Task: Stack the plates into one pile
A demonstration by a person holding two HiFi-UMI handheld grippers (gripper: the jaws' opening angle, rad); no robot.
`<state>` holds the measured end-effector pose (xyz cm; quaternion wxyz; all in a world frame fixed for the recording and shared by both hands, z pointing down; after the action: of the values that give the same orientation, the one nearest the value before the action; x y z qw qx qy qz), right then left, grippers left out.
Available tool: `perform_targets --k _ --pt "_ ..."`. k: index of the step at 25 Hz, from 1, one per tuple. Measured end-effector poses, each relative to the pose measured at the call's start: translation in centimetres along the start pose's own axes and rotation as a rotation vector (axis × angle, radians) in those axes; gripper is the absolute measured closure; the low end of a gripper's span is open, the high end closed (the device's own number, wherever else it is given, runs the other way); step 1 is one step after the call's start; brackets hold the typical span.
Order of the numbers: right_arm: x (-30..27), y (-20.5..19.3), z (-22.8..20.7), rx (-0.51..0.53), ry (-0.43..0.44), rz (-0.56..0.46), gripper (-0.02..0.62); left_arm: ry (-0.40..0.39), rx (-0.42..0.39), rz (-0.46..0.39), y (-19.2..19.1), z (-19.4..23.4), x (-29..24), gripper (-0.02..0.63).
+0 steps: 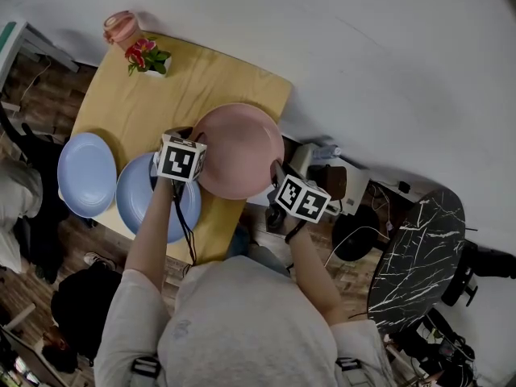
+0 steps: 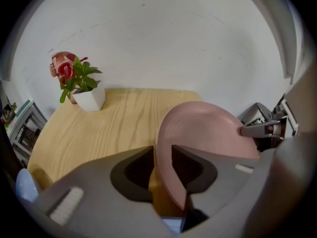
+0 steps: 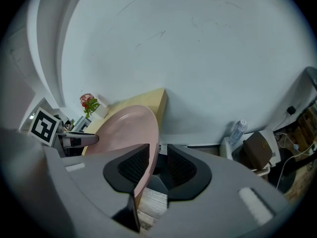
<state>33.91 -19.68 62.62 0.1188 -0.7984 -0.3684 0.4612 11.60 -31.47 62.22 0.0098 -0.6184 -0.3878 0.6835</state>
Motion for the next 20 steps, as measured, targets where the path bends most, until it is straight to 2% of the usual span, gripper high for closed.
perform_targets --k 2,5,8,14,20 --pt "0.1 -0.1 0.3 0.023 -0.003 0.0 0.486 0.006 -0.015 -0.006 0.4 -0.2 0.2 0.465" --pt "0.6 0.4 0.6 0.063 -0.036 -0.013 0.557 0.024 -0.016 -0.002 0.4 -0.1 0.6 0.515" --pt "1.5 1.8 1.2 0.088 -0.039 -0.048 0.568 0.028 -0.011 -0.028 0.8 0.0 1.8 0.517" --pt "3.3 4.1 3.8 0.226 -0.034 -0.091 0.571 0.066 0.055 -0.102 1.2 0.9 5.7 0.52" --pt "4.1 6.0 7.2 0.309 0.035 -0.132 0.577 0.123 0.153 -0.179 0.0 2.8 9.5 0.523"
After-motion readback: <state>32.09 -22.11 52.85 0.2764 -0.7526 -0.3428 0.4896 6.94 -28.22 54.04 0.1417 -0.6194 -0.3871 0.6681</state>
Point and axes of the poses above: the fingertips, and each gripper's own axes: x backward along the fingers, z to its left, y out of its top, the point moved 2 cm from there along x, backward along the fingers, and after that the axes turned 10 degrees about y, right-handed, at the moved point
